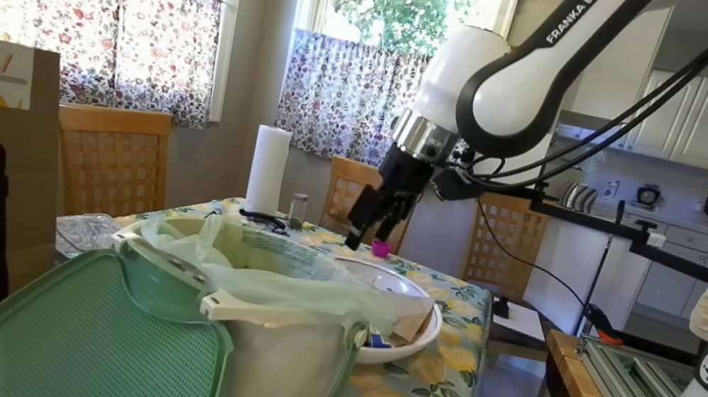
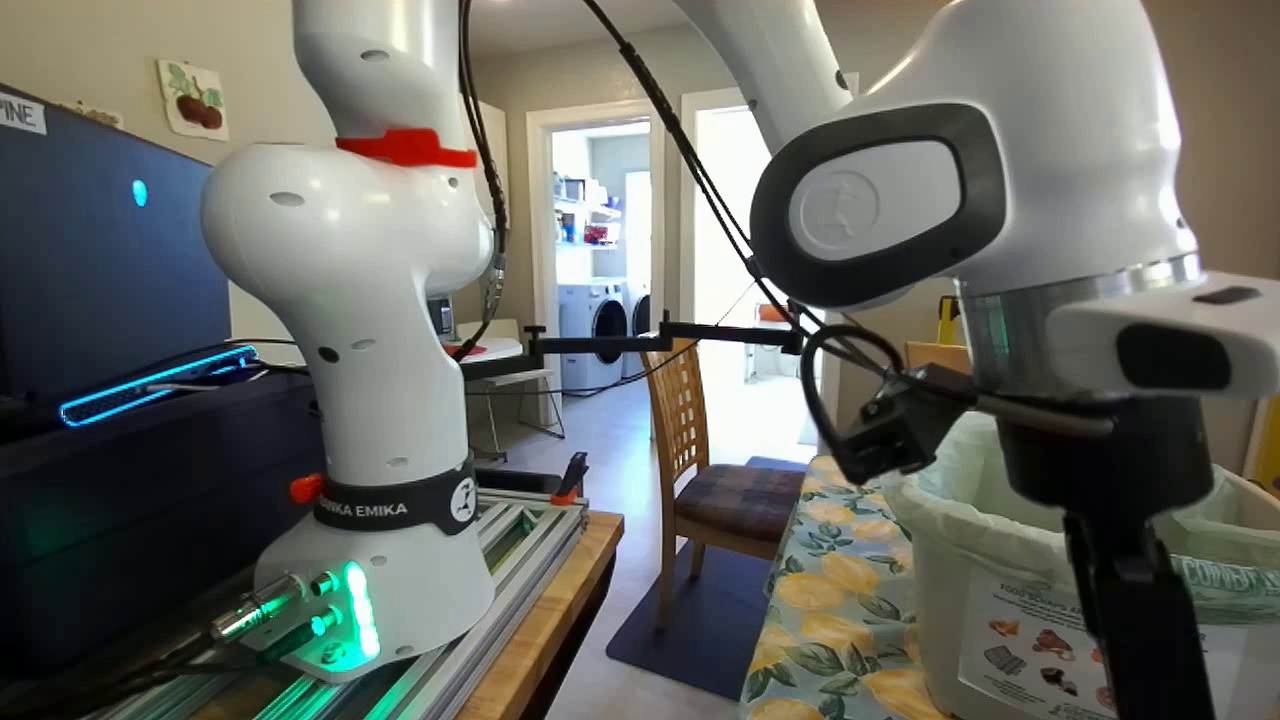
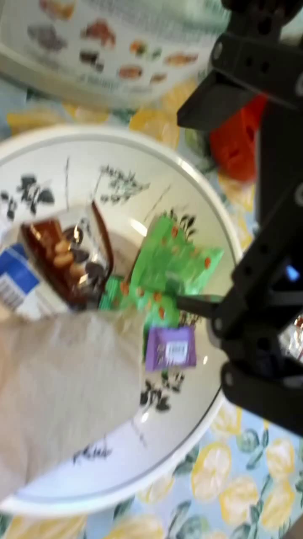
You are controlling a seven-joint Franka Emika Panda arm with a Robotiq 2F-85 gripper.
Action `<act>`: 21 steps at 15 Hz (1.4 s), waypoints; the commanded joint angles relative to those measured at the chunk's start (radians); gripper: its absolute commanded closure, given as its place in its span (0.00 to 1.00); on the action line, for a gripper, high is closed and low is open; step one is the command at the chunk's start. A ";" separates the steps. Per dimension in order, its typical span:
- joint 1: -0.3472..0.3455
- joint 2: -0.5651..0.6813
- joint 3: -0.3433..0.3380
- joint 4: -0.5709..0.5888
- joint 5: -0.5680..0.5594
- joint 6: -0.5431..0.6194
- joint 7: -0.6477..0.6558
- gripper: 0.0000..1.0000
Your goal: Put some of the contents of the white plate into the bin
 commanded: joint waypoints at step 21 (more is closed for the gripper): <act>0.272 0.493 -0.306 -0.006 -0.037 0.349 0.128 0.26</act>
